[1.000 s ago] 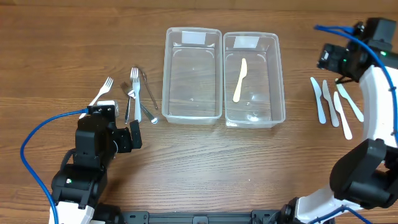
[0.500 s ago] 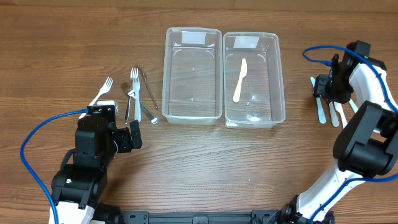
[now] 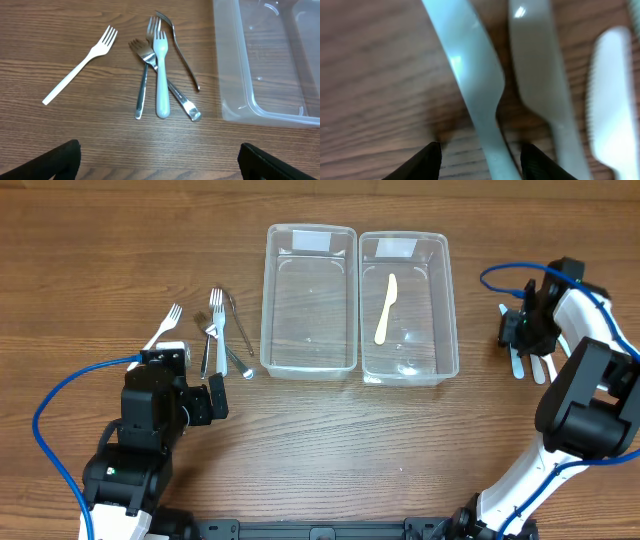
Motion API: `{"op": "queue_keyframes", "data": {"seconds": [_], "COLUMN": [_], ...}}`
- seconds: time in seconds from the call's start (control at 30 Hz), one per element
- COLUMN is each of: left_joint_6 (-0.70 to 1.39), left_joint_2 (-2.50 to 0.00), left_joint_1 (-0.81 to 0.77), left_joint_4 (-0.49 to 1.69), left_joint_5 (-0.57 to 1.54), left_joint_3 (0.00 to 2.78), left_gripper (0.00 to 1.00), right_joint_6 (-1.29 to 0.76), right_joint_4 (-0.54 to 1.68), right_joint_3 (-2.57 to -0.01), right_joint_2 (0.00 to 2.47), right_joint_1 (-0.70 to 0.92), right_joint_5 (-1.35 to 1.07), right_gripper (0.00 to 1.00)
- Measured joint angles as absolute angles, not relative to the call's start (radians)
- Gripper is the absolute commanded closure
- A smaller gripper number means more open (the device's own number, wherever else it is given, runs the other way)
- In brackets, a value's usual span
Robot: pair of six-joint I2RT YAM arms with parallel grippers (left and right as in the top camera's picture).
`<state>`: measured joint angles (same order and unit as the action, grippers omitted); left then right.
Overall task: Pack container
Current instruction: 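Return the right gripper to the knives and grasp a light-blue knife, then place the light-blue knife into the right container and release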
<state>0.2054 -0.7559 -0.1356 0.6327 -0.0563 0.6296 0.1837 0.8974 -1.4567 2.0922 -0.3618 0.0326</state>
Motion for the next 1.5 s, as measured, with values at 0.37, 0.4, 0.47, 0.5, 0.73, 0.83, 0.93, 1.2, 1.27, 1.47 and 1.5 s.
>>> {"op": "queue_keyframes", "data": {"seconds": [0.37, 0.4, 0.47, 0.5, 0.73, 0.83, 0.93, 1.2, 1.27, 1.47, 1.5], "left_joint_6": [0.205, 0.205, 0.205, 0.205, 0.205, 0.205, 0.205, 0.205, 0.205, 0.205, 0.205], "left_joint_2": [-0.756, -0.756, -0.756, -0.756, -0.756, -0.756, -0.756, -0.756, -0.756, -0.756, -0.756], "left_joint_1": [-0.136, -0.136, -0.136, -0.136, -0.136, -0.136, -0.136, -0.136, -0.136, -0.136, -0.136], "left_joint_4": [0.633, 0.633, 0.633, 0.633, 0.633, 0.633, 0.633, 0.633, 0.633, 0.633, 0.633], "left_joint_5": [-0.056, -0.056, -0.056, -0.056, -0.056, -0.056, -0.056, -0.056, -0.056, -0.056, -0.056], "left_joint_3": [0.630, 0.630, 0.630, 0.630, 0.630, 0.630, 0.630, 0.630, 0.630, 0.630, 0.630], "left_gripper": [0.00, 0.00, 0.00, 0.00, 0.00, 0.00, 0.00, 0.00, 0.00, 0.00, 0.00], "right_joint_6": [0.160, 0.159, 0.157, 0.156, 0.122, 0.100, 0.078, 0.036, 0.030, 0.026, 0.026], "right_joint_4": [0.849, 0.849, 0.850, 0.851, 0.889, 0.971, 1.076, 1.269, 1.285, 1.287, 1.287], "right_joint_3": [-1.429, -1.428, -1.428, -1.428, -1.435, -1.450, -1.521, -1.806, -1.837, -1.865, -1.871], "right_joint_2": [2.080, 2.080, 2.080, 2.080, 2.078, 2.081, 2.093, 2.078, 2.039, 1.847, 1.825], "right_joint_1": [-0.360, -0.360, -0.360, -0.360, -0.360, -0.360, -0.360, -0.346, -0.323, -0.128, -0.089], "right_joint_5": [0.037, 0.038, 0.041, 0.042, 0.040, 0.016, -0.033, -0.171, -0.207, -0.258, -0.258], "right_gripper": [0.81, 0.82, 0.88, 0.91, 0.96, 0.96, 0.96, 0.96, 0.96, 0.96, 0.96]}}
